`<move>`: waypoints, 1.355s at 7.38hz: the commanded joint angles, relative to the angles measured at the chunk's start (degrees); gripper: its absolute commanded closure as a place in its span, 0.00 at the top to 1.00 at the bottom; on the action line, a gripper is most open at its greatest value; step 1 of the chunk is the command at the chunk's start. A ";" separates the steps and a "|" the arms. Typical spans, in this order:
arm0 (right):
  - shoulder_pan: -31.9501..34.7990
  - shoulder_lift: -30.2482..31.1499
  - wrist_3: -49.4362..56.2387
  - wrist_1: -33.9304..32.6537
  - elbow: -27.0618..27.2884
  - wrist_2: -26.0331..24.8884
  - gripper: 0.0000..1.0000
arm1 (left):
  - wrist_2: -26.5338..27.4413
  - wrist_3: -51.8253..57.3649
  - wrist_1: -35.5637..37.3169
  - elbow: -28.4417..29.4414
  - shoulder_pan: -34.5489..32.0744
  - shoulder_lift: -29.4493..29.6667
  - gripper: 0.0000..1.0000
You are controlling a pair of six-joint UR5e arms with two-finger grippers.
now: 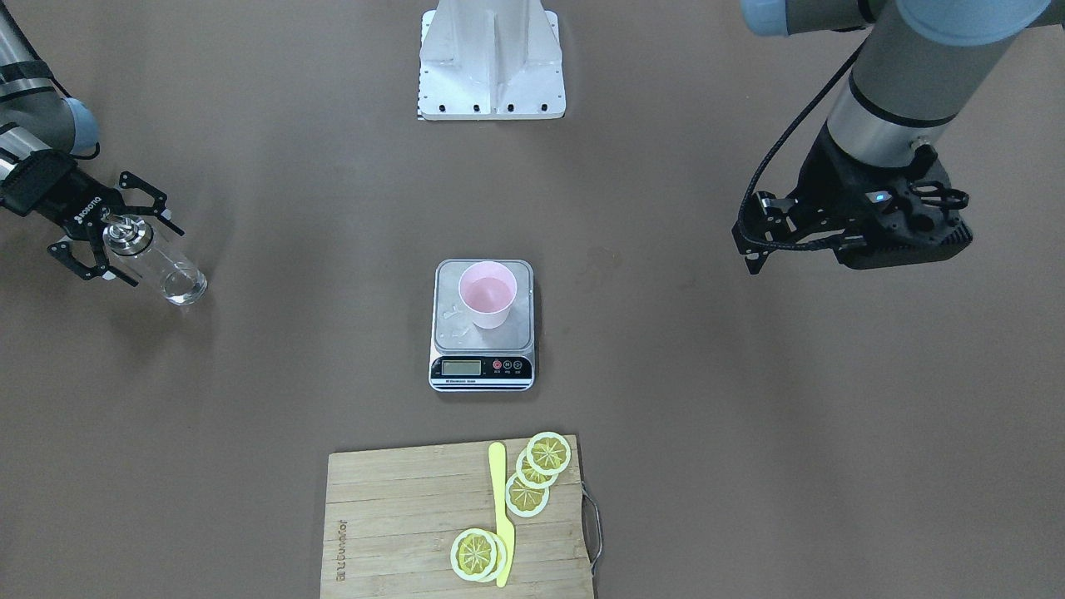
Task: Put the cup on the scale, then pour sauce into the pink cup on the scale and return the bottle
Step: 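Grasp the glass sauce bottle with the right gripper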
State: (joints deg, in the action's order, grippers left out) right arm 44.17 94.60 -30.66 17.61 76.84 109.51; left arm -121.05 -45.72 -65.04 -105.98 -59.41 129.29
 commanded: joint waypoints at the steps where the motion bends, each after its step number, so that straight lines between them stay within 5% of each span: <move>1: -0.05 -0.64 -0.02 0.05 -0.29 -1.66 0.97 | 0.12 0.01 0.00 0.25 0.00 -0.01 0.98; 3: -0.13 -1.43 -0.02 0.84 -1.08 -2.38 0.98 | 0.12 0.01 0.00 0.34 0.00 0.08 0.98; 6: -0.83 -5.29 -0.02 11.54 -10.11 -2.46 0.93 | 0.03 0.01 0.00 0.34 0.00 0.17 0.98; 10: -1.10 -6.09 0.07 14.27 -10.66 -2.46 0.88 | 0.12 0.01 0.00 0.34 0.00 0.17 0.98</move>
State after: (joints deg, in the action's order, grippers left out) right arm 43.11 88.60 -30.66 30.47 66.52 107.05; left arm -120.96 -45.70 -65.04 -105.64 -59.41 129.41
